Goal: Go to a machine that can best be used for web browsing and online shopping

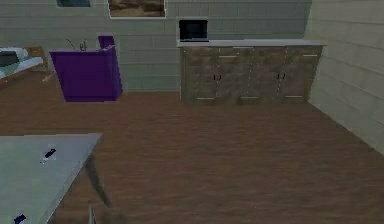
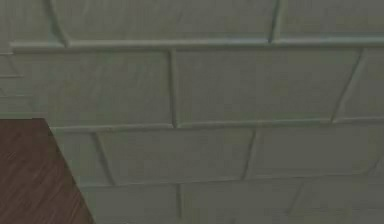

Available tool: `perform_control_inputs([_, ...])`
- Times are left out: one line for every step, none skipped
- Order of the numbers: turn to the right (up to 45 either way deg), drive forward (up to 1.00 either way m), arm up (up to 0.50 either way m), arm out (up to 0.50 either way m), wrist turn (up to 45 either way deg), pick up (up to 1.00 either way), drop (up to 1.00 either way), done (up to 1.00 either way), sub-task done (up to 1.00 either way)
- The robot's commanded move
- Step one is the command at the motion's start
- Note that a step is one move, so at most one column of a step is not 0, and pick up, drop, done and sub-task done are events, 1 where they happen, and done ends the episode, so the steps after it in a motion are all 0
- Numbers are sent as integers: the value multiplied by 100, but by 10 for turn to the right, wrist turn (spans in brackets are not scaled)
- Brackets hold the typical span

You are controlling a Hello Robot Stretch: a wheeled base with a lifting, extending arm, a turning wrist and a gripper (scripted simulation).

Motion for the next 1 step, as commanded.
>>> perform_control_inputs([240,0,0,0,0,0,0,0,0])
